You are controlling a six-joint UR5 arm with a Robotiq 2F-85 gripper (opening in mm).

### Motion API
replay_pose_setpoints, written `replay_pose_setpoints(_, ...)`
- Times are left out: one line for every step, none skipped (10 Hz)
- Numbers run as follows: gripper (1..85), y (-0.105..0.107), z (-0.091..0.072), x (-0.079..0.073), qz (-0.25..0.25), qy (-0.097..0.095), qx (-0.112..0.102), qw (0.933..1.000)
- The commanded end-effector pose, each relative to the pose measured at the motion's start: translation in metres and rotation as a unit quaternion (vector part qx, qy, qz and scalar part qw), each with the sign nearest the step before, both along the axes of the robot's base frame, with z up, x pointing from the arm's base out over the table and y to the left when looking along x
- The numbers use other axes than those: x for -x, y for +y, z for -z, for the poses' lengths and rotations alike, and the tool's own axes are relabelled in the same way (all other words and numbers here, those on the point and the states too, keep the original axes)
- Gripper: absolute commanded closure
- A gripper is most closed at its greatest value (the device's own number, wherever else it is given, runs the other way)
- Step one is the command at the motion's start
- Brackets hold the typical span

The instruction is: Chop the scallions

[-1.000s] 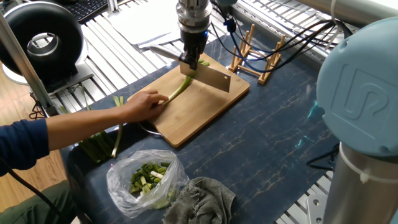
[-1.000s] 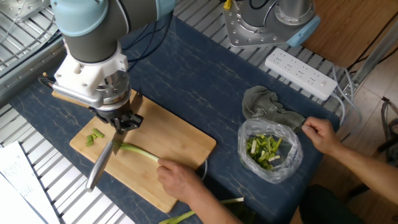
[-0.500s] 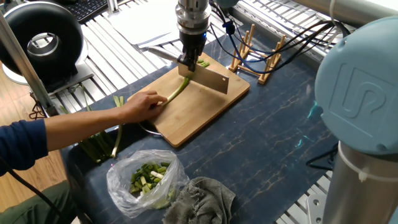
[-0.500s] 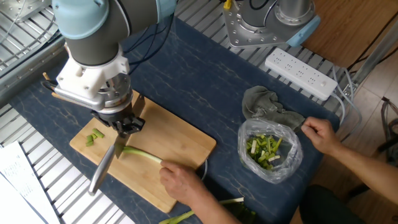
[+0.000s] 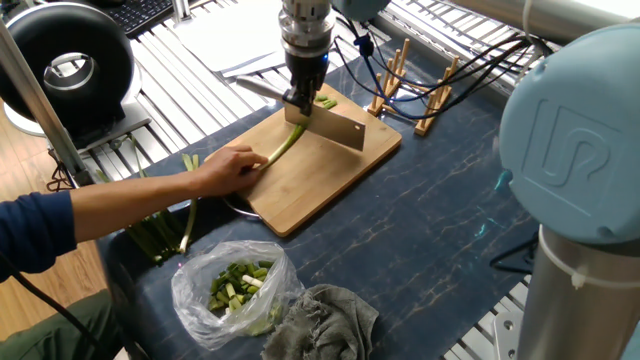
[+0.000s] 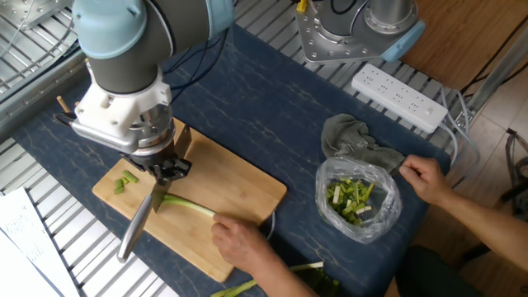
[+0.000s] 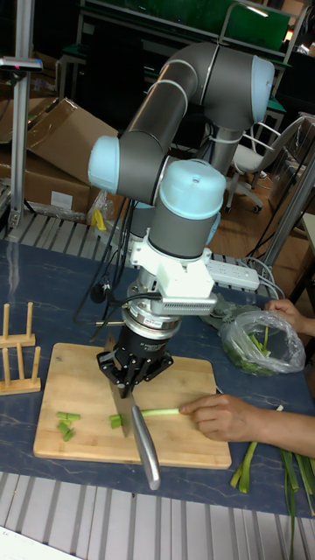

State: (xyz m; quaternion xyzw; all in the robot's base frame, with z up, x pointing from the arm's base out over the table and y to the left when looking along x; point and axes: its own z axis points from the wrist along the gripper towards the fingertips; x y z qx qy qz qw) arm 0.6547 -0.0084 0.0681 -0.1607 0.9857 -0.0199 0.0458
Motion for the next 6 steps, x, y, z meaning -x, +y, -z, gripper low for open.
replay_pose_setpoints(84.0, 0.000, -0.015, -0.012, 0.005, -0.007, 0.009, 0.9999)
replay_pose_setpoints(84.0, -0.009, -0.009, -0.025, -0.010, -0.031, 0.018, 0.9993)
replay_pose_setpoints(84.0, -0.018, -0.008, -0.028, -0.016, -0.032, 0.027, 0.9990)
replay_pose_setpoints(84.0, -0.019, -0.010, -0.021, -0.022, -0.020, 0.020, 0.9994)
replay_pose_setpoints(84.0, -0.015, -0.018, -0.011, -0.020, -0.007, 0.015, 0.9997)
replay_pose_setpoints(84.0, -0.005, -0.027, 0.001, -0.014, 0.005, 0.000, 0.9999)
